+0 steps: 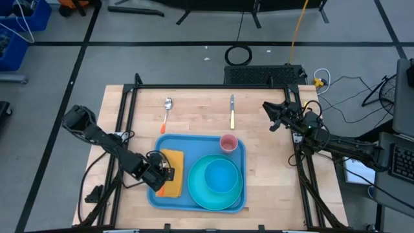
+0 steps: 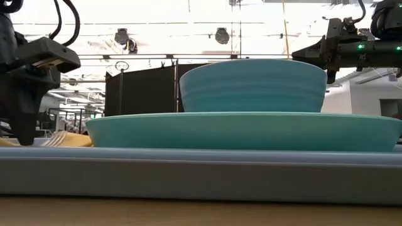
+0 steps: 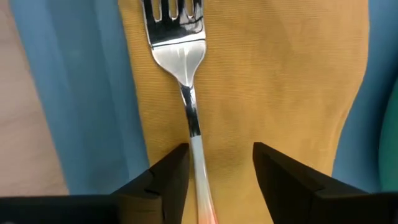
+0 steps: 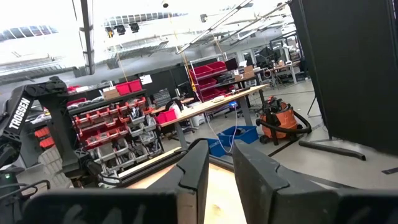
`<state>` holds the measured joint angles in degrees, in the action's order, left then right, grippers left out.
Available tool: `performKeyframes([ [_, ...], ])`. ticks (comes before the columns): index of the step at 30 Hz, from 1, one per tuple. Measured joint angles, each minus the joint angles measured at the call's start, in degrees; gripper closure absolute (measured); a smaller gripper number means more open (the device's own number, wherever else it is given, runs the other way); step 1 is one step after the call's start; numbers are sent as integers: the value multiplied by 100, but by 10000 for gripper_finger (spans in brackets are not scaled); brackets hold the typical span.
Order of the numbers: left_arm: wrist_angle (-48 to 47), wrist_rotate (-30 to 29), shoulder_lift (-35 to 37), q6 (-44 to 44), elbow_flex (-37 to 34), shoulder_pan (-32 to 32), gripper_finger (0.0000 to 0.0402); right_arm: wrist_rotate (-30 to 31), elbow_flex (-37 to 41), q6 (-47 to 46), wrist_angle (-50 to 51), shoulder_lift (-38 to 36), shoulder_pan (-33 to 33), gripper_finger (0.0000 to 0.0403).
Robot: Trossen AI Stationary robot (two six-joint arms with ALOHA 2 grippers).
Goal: Set up tray
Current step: Put the orange spoon on the yellow napkin to the right of the orange fork
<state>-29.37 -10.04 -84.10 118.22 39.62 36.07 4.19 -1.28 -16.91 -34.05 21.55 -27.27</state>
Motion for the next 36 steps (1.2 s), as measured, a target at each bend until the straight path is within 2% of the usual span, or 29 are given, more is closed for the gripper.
performKeyframes([
  [13, -196, 163, 500, -219, -2, -144, 215, -2, -2, 0, -1, -1, -2, 339],
  [19, -979, 228, 934, -244, -2, -186, 215, -2, -1, 0, 0, -1, -1, 339],
  [27, -2752, -1264, 2223, -283, -2, -814, 215, -2, -1, 0, 0, -1, 0, 339],
  [33, -3478, -1998, 2928, -473, -2, -1261, 215, -2, -1, -32, 1, 1, -1, 339],
  [36, -3584, -2766, 3024, -427, -2, -1434, 215, -2, -1, 27, 1, -1, -2, 339],
])
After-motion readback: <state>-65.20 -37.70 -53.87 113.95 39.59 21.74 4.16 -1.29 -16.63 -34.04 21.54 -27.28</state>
